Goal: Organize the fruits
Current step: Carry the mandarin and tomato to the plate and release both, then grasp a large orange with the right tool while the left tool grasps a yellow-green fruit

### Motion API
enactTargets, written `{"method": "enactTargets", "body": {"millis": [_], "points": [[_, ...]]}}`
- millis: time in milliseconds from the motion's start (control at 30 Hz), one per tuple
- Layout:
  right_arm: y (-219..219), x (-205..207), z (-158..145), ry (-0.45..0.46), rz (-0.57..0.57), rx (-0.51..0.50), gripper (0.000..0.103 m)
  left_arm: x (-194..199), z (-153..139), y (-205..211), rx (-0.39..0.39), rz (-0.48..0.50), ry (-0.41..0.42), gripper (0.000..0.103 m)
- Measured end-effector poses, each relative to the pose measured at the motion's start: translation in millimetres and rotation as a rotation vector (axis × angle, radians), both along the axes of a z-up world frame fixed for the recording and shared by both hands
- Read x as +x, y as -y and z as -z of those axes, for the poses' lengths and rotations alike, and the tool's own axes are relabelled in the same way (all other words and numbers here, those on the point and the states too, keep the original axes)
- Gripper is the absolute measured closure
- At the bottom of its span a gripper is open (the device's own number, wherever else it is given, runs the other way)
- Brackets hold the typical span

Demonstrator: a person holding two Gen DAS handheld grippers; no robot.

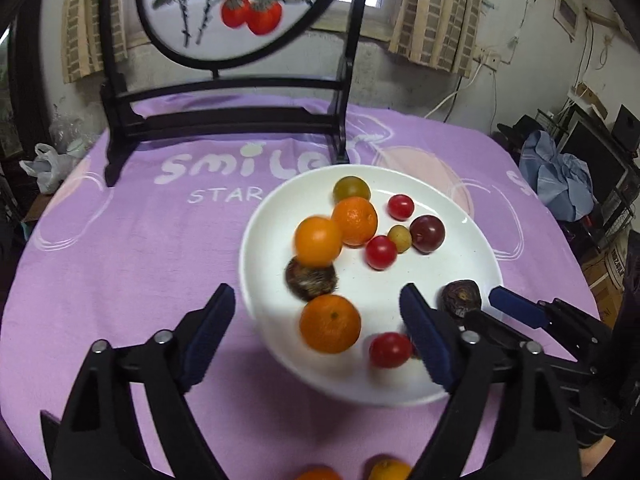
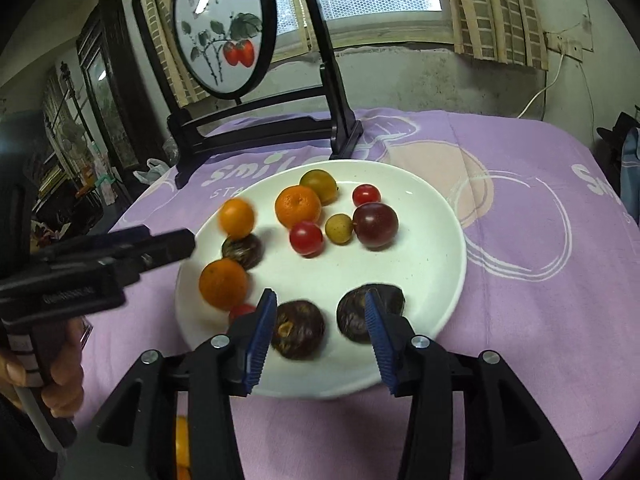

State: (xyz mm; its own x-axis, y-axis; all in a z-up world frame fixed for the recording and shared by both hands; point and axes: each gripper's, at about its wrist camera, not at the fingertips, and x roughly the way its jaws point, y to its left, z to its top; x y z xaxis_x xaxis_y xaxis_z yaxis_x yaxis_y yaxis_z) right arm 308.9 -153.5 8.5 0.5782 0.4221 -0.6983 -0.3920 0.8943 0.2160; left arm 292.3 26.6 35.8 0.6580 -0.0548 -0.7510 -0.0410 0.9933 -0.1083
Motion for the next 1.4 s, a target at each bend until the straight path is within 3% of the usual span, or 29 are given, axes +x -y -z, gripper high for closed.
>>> {"method": "enactTargets", "body": {"millis": [167,267,600,733,933,1100,1233,1400], "points": [[5,-34,-8,-0.004,-0.023,-0.005,0.053,-35,-8,-8,-0.033,-0.015,-0.004,0.018],[9,-56,-7,-0.008,-0.020,-0.017,0.048,-58,-7,-8,-0.014,-0.024,-0.009,0.016],[15,-127,15,-0.083,-0.050,-0.017,0.045,-120,29,-8,0.047,-0.055,-0.055,0.016],[0,-151,16,-0.073,-0.092,-0.068,0.040,-120,44,-26,-0.024,-0.074,-0.127,0.016],[-28,-170,25,-0.080,-0.174,-0.138,0.040,-125,50,-45,-0.035,-0.114,-0.076,0.016],[-46,-176,35,-0.109,-0.219,-0.160,0.040,-123,57,-45,0.124,-0.129,-0.080,0.016],[-60,-176,40,-0.116,-0.243,-0.192,0.040,-125,51,-47,0.071,-0.112,-0.069,0.016],[-77,-165,40,-0.110,-0.249,-0.206,0.040,-123,56,-50,0.061,-0.125,-0.091,0.016]]}}
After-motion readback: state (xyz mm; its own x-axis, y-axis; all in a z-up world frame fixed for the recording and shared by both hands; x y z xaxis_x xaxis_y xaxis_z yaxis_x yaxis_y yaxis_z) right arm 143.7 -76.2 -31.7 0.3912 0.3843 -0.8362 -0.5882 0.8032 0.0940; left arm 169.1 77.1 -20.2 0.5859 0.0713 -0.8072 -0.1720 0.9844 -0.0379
